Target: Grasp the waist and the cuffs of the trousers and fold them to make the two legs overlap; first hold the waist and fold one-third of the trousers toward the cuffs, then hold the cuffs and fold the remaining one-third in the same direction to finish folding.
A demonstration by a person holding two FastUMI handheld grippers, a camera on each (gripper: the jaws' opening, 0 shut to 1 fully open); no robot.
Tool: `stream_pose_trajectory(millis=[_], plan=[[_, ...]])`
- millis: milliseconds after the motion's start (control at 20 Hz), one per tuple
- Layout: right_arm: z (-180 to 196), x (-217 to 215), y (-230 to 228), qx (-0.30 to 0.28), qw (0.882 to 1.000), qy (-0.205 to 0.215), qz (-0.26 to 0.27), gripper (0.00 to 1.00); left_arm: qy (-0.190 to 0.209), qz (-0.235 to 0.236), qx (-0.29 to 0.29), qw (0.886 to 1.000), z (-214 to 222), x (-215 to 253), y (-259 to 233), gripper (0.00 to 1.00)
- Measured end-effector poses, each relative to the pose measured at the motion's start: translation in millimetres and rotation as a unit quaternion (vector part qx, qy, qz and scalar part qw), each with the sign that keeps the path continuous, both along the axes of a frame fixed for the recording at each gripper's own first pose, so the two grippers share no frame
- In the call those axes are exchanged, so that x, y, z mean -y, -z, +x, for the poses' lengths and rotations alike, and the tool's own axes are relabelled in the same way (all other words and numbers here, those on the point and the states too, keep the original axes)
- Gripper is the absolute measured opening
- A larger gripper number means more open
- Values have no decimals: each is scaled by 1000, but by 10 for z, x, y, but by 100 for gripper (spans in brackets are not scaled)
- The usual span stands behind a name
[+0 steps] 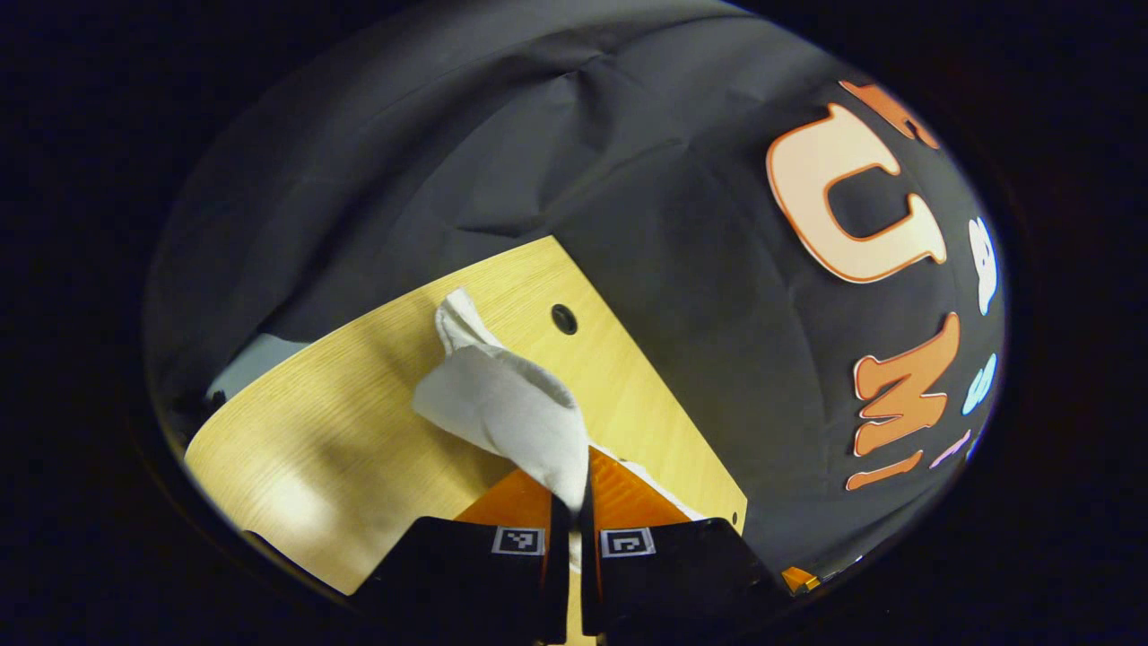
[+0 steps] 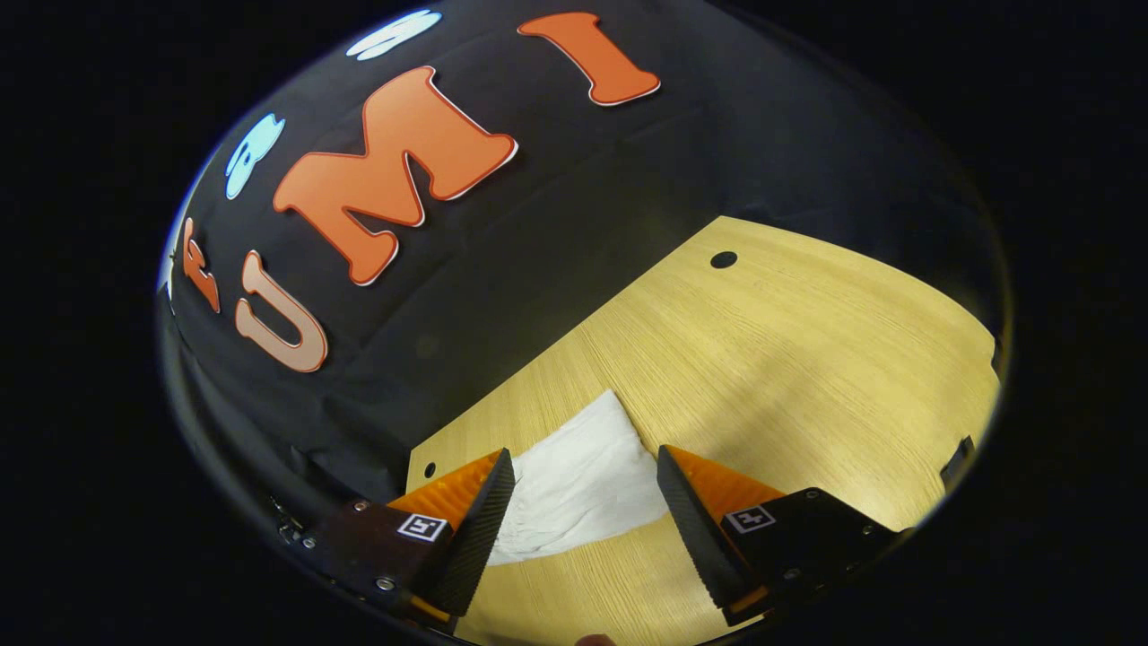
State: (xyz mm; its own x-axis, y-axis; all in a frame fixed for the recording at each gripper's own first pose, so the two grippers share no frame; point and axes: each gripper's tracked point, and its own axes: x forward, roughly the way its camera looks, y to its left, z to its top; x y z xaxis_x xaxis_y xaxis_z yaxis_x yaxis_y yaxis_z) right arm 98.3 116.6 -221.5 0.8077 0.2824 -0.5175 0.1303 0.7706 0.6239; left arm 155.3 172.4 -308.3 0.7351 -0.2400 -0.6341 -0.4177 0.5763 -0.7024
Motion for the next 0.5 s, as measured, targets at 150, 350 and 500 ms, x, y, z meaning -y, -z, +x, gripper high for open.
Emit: stream_pose_trajectory(millis=[150, 350, 500], plan=[[6, 163, -10, -1, 1000, -2, 4, 97, 13, 18, 24, 999, 115, 194, -294, 7], [57, 430, 10, 3, 1000, 3, -4, 97, 36, 52, 48, 997, 198, 428, -585, 9], [96, 597, -24, 9, 1000, 3, -9, 97, 54, 72, 60, 994, 289, 666, -761, 9]])
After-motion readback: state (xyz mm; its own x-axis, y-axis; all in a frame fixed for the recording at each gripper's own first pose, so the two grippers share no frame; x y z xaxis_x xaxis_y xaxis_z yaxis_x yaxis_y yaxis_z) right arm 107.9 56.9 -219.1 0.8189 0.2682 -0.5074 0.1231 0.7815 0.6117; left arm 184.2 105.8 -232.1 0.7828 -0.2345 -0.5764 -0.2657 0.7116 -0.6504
